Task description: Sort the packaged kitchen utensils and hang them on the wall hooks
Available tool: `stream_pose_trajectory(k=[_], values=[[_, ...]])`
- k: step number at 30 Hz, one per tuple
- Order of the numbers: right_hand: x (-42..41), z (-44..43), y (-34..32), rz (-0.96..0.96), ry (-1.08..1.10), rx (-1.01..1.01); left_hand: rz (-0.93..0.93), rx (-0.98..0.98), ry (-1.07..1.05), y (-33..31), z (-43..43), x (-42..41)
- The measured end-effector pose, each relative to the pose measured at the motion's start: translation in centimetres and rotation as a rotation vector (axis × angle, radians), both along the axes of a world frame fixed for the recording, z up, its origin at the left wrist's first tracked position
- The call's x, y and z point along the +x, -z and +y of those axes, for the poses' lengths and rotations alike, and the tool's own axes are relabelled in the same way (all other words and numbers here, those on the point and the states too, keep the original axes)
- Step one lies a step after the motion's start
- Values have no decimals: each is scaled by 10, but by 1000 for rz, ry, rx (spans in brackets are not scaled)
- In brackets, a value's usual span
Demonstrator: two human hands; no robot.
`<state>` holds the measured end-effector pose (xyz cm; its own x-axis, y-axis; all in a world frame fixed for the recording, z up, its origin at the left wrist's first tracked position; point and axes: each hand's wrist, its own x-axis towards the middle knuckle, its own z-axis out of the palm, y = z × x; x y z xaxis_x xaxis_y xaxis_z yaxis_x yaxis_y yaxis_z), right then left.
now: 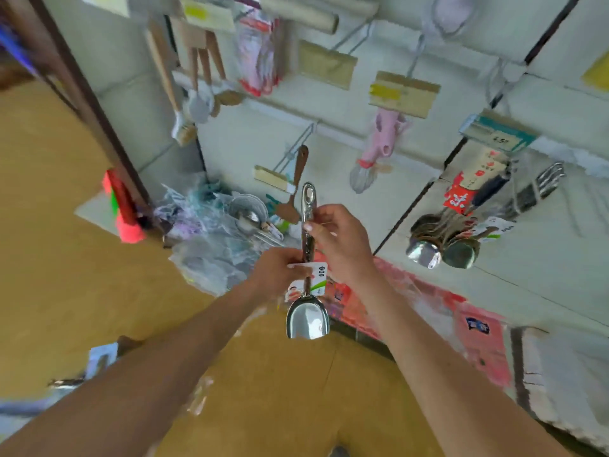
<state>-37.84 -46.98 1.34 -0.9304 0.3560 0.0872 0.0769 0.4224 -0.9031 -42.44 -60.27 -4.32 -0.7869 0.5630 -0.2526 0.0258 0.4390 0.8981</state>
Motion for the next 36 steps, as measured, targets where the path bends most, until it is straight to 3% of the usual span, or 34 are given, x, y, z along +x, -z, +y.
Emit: stream_pose_trajectory(k=[9,17,26,36], values=[[-103,-244,-13,29,-370,-5,-48,62,-419,3,-251,-56],[-151,-419,66,-54,-707,-20,-199,57,-812,74,-406,-39],[-162,-517,225,-220,-934,56,-396,128,-1156,208,-456,-3],[-111,-593,409,-407,-1118,239,-573,299,-1590,372,-470,64]])
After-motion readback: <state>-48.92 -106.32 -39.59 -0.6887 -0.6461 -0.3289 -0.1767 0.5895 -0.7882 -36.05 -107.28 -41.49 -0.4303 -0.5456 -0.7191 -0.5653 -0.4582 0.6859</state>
